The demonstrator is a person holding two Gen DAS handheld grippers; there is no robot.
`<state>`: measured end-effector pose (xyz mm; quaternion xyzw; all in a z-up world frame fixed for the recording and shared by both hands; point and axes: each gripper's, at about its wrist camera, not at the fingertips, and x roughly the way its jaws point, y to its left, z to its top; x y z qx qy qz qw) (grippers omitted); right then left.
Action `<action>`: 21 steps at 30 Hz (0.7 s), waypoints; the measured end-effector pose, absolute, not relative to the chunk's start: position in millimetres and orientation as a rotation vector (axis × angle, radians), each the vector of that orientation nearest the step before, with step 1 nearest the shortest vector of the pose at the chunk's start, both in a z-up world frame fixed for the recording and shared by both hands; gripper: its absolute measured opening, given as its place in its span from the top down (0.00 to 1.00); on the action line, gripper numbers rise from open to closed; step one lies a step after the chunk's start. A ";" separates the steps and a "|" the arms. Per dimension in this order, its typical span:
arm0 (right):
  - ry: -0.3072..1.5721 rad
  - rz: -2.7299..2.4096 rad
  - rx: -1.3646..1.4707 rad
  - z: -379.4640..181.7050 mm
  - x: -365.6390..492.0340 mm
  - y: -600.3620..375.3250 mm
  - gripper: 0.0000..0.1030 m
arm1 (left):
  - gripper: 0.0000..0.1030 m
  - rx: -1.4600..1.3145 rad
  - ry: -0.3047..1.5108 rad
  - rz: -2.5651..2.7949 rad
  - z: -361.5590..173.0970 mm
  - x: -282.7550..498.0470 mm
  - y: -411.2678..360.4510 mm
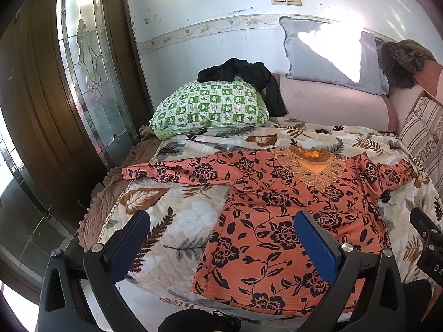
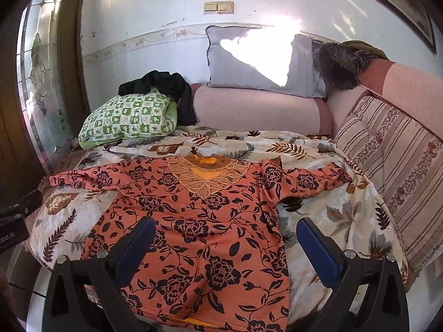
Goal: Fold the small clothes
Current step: 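Grasp the blouse sleeve with the right tool and lift it over the body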
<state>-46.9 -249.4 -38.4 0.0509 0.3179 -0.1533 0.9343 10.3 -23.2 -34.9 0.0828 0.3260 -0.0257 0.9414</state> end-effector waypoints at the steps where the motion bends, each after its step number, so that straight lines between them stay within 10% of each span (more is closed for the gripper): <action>1: 0.653 -0.312 0.106 -39.2 -46.3 -249.8 0.00 | 0.00 0.169 0.666 -0.052 -35.6 10.5 -22.9; 10: 0.668 -0.297 0.104 -44.8 -41.3 -251.3 0.00 | 0.00 0.174 0.704 -0.089 -47.7 17.8 -25.1; 21: 0.726 -0.328 0.346 -90.8 -32.4 -346.7 0.00 | 0.00 -0.070 1.164 -0.294 -155.0 35.4 -32.0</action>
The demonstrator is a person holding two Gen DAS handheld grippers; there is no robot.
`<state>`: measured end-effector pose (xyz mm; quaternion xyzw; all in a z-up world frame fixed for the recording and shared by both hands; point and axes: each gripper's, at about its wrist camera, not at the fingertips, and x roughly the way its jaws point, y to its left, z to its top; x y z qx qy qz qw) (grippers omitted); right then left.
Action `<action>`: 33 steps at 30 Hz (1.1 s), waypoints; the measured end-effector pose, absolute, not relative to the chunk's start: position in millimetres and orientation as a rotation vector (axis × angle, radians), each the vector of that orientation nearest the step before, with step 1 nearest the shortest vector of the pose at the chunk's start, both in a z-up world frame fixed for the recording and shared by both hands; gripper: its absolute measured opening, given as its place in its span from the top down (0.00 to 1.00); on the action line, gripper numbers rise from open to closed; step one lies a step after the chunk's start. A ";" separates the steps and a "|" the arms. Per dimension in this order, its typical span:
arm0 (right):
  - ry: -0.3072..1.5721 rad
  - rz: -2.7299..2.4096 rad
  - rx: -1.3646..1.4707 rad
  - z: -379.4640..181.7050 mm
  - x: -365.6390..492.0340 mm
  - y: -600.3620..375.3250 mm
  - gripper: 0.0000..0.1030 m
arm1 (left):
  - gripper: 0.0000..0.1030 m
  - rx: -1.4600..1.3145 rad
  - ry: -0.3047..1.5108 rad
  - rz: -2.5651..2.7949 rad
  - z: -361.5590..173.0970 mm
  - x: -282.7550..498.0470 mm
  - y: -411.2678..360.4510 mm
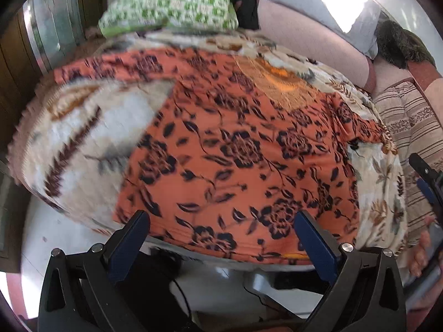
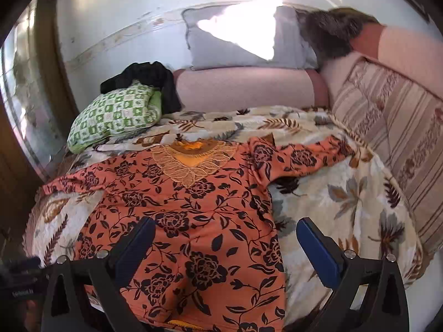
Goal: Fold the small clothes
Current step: 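Grasp the blouse sleeve with the right tool and lift it over the body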
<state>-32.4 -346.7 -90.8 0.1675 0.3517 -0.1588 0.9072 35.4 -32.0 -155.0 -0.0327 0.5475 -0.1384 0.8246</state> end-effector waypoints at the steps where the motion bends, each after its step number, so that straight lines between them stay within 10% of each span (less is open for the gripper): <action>1: 0.724 -0.334 0.410 -98.8 -32.4 -366.9 0.00 | 0.00 -0.092 1.184 -0.296 -158.6 39.2 -33.2; 11: 0.541 -0.201 1.303 -210.4 -10.6 -583.2 0.04 | 0.00 -0.057 1.078 -0.114 -194.1 160.4 -85.6; 16: 0.540 -0.266 1.392 -247.9 28.5 -652.5 0.34 | 0.00 0.024 1.136 -0.045 -244.9 216.1 -123.3; 28: 0.528 -0.504 1.332 -289.8 100.7 -737.8 0.42 | 0.00 0.079 1.017 -0.016 -275.0 213.1 -149.9; 33: 0.503 -0.563 1.318 -297.3 117.0 -753.0 0.79 | 0.00 0.066 1.014 -0.019 -273.0 212.3 -146.1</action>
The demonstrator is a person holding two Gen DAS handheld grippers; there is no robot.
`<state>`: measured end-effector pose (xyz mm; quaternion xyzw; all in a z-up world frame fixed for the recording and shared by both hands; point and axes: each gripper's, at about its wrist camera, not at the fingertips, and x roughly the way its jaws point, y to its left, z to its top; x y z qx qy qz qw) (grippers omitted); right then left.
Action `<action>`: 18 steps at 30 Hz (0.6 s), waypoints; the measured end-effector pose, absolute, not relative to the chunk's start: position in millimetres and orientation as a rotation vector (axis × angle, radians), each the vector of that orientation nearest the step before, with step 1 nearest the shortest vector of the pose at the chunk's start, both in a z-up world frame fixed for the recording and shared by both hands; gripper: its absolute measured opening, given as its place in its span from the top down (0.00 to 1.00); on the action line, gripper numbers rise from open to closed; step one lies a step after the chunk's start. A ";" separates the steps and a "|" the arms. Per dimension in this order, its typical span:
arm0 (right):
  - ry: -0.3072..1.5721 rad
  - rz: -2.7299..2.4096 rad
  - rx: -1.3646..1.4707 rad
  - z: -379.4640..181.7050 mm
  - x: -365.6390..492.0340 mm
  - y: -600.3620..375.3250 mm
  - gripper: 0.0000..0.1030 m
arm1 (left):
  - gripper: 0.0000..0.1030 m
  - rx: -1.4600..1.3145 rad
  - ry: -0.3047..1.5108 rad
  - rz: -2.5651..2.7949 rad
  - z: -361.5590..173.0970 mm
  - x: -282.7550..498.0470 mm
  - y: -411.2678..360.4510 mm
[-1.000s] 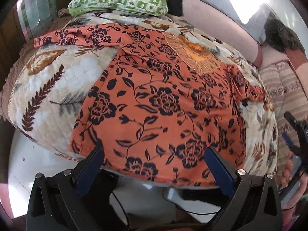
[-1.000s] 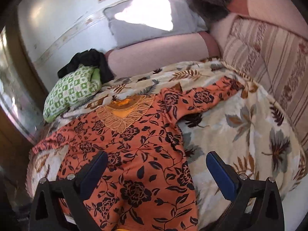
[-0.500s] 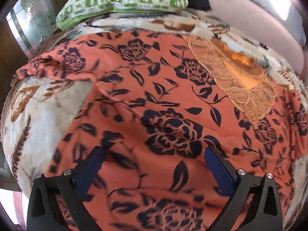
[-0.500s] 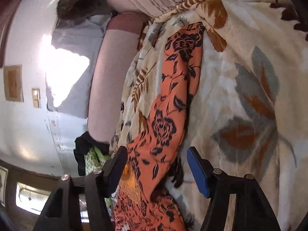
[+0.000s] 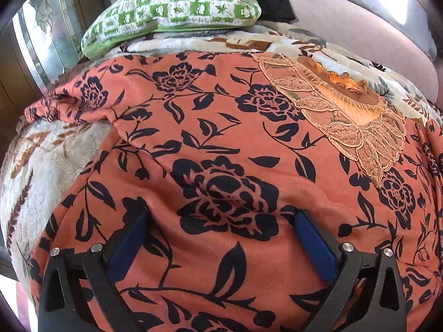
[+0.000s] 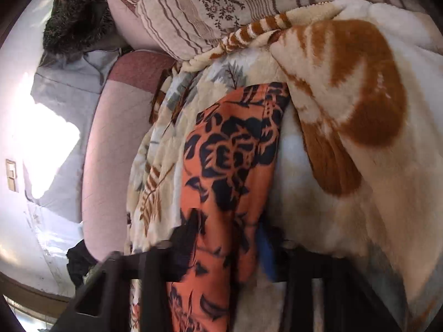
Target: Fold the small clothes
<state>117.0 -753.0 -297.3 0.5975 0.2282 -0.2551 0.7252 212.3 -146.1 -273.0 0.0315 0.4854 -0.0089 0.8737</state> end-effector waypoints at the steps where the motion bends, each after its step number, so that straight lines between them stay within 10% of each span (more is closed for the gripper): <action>1: 0.494 -0.564 1.317 -294.9 118.8 -752.3 0.82 | 0.00 0.068 1.017 -0.021 -272.8 214.9 -147.9; 18: 0.415 0.118 0.951 -98.3 231.2 -474.6 0.87 | 0.00 -0.002 0.858 0.214 -218.0 254.6 -47.5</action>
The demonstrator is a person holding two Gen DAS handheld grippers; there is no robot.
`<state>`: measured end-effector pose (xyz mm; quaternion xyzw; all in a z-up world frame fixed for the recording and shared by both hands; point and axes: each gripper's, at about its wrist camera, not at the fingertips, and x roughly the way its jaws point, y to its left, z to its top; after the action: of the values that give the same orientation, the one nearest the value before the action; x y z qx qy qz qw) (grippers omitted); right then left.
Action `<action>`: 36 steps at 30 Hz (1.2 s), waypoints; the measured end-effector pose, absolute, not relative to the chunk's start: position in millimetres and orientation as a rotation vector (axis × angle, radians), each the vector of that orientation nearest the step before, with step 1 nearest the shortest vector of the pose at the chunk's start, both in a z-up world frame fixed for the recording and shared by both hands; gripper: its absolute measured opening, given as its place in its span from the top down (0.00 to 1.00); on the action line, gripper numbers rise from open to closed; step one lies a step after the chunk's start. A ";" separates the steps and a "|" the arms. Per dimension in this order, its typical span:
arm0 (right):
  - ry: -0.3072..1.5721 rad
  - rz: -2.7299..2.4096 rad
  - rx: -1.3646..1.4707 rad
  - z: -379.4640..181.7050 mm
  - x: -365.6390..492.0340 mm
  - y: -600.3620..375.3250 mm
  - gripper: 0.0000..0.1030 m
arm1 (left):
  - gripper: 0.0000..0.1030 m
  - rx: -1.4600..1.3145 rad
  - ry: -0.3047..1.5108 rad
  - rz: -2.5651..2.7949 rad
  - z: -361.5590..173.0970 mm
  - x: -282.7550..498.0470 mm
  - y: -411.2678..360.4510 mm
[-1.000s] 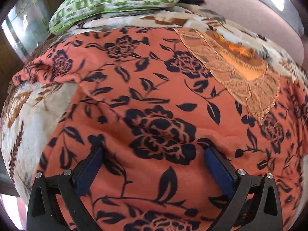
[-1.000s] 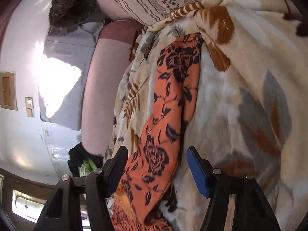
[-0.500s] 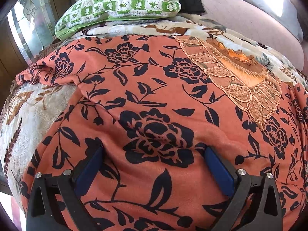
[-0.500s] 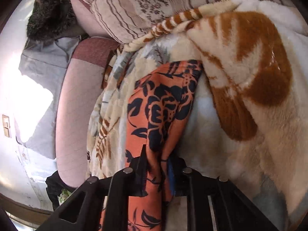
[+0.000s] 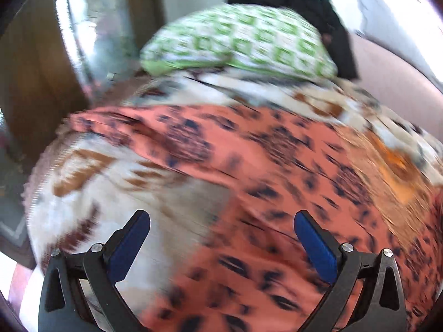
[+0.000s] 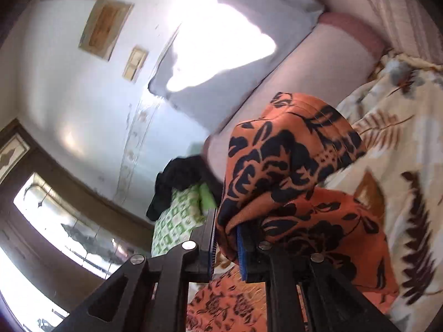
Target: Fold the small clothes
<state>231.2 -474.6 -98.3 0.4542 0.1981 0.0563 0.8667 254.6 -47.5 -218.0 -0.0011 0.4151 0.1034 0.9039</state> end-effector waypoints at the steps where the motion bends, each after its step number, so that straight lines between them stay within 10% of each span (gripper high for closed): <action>1: 0.444 0.154 0.925 -102.5 244.5 -444.0 0.87 | 0.00 -0.005 0.846 0.241 -217.1 256.6 -38.9; 6: 0.685 0.242 0.841 -165.6 296.2 -319.3 0.79 | 0.00 -0.052 0.844 0.329 -214.1 266.7 8.5; 8: 0.803 0.270 0.824 -202.9 305.2 -282.3 0.28 | 0.00 -0.091 0.861 0.339 -214.2 269.6 22.6; 10: 0.882 0.312 0.839 -231.0 308.3 -263.0 0.16 | 0.00 -0.110 0.875 0.344 -213.5 272.3 32.1; 24: 0.796 0.025 0.853 -218.9 184.5 -407.4 0.18 | 0.00 -0.108 0.866 0.246 -208.5 269.4 -11.4; 32: 0.731 -0.046 1.043 -265.5 142.8 -470.3 0.51 | 0.00 0.061 0.794 0.185 -210.9 261.9 -69.4; 36: 0.843 -0.059 1.156 -291.5 164.1 -467.7 0.51 | 0.00 0.152 0.702 0.158 -212.0 252.8 -92.4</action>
<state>164.1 -467.7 -291.5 0.5299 0.3862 -0.0272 0.7546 252.8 -92.4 -212.0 0.0742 0.3430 0.0770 0.9332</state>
